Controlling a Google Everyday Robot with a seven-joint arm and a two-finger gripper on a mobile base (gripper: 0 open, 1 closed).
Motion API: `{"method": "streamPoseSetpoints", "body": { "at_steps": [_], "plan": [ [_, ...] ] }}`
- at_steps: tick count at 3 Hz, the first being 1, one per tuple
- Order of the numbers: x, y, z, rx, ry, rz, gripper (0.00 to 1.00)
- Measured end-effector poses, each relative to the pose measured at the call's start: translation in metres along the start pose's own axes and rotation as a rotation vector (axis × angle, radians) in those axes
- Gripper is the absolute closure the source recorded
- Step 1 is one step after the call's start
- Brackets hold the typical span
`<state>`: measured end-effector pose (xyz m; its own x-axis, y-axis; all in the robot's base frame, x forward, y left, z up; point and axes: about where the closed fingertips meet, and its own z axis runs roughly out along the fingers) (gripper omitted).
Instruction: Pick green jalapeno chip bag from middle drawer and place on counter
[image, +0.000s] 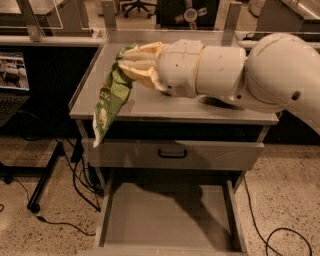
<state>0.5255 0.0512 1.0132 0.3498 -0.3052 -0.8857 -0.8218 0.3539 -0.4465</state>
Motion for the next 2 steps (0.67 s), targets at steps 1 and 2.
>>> {"method": "streamPoseSetpoints", "body": {
  "at_steps": [1, 2],
  "plan": [
    [-0.010, -0.028, 0.012, 0.052, -0.022, -0.025, 1.00],
    [-0.016, -0.048, 0.032, 0.094, -0.024, -0.043, 1.00]
  ]
}}
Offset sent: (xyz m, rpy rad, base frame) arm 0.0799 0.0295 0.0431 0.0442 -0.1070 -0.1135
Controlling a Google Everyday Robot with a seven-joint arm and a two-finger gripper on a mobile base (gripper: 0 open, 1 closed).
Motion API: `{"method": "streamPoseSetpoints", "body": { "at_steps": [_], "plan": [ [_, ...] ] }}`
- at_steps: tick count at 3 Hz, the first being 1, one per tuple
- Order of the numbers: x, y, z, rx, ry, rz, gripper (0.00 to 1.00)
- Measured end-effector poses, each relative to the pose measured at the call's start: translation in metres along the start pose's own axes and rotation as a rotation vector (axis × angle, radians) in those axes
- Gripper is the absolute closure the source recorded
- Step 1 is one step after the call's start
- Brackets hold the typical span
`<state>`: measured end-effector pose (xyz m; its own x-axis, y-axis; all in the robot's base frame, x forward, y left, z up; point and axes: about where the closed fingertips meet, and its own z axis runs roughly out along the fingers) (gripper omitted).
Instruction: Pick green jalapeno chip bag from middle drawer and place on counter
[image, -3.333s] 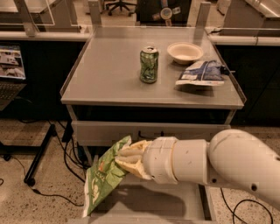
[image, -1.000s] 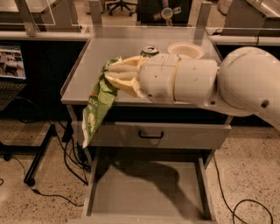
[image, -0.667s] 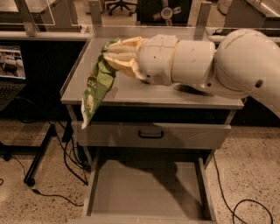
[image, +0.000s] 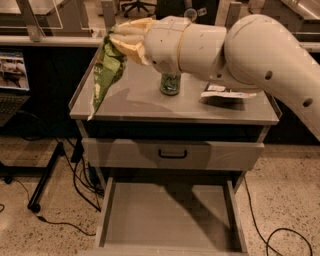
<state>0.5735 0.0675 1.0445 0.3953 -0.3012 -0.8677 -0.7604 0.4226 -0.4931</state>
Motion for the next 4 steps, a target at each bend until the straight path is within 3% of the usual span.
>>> {"method": "streamPoseSetpoints", "body": {
  "at_steps": [1, 4],
  "plan": [
    [-0.002, -0.011, 0.026, 0.014, 0.030, -0.026, 1.00],
    [0.050, -0.029, 0.092, 0.000, 0.209, -0.016, 1.00]
  ]
}}
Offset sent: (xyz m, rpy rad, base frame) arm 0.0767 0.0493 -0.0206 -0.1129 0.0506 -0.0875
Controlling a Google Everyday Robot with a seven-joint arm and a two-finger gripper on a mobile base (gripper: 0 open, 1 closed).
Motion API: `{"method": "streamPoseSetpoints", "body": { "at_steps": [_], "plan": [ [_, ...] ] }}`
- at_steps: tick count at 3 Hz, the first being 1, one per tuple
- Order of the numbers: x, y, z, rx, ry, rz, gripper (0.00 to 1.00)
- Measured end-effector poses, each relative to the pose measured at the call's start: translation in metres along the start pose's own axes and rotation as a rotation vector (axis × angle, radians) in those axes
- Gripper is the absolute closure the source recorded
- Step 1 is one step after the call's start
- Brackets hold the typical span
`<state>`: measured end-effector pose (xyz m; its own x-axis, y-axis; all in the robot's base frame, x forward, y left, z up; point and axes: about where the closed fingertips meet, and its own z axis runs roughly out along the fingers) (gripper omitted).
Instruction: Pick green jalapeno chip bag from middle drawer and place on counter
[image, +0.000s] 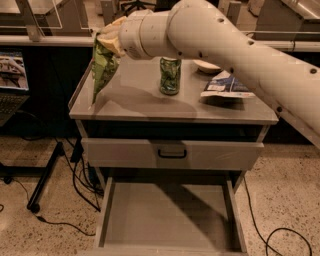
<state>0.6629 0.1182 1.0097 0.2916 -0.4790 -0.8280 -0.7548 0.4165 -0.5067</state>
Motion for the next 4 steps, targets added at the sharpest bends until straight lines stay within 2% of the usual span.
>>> {"method": "streamPoseSetpoints", "body": {
  "at_steps": [1, 2, 3, 4],
  "plan": [
    [0.028, -0.010, 0.011, 0.002, 0.066, 0.019, 1.00],
    [0.057, -0.013, 0.004, 0.022, 0.103, 0.051, 1.00],
    [0.057, -0.013, 0.004, 0.022, 0.103, 0.051, 1.00],
    [0.057, -0.013, 0.004, 0.022, 0.103, 0.051, 0.81]
  ]
}}
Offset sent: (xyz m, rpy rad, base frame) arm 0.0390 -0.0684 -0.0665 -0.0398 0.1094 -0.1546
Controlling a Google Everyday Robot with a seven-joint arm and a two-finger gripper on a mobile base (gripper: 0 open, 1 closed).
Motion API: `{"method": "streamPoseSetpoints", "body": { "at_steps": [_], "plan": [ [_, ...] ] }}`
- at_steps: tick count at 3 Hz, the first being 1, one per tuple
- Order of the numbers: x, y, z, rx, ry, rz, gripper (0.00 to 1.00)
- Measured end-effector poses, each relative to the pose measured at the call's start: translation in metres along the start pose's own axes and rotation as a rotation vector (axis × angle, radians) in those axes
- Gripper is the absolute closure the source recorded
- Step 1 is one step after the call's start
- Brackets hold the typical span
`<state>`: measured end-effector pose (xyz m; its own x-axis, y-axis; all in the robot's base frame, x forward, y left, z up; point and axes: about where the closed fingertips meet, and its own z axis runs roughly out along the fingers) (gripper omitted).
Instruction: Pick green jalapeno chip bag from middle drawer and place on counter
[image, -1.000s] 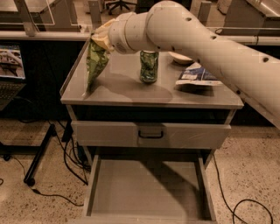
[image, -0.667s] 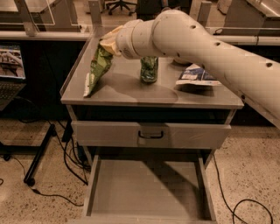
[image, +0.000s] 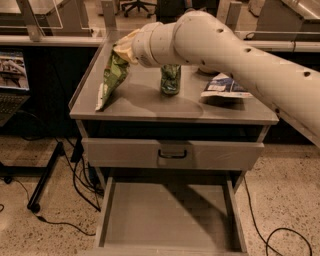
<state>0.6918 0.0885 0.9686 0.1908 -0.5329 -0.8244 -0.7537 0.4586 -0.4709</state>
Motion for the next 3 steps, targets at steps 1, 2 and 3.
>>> {"method": "streamPoseSetpoints", "body": {
  "at_steps": [1, 2, 3],
  "plan": [
    [0.0000, 0.0000, 0.0000, 0.000, 0.000, 0.000, 0.58],
    [0.0000, 0.0000, 0.0000, 0.000, 0.000, 0.000, 0.35],
    [-0.0001, 0.0001, 0.0000, 0.000, 0.000, 0.000, 0.12]
  ]
}}
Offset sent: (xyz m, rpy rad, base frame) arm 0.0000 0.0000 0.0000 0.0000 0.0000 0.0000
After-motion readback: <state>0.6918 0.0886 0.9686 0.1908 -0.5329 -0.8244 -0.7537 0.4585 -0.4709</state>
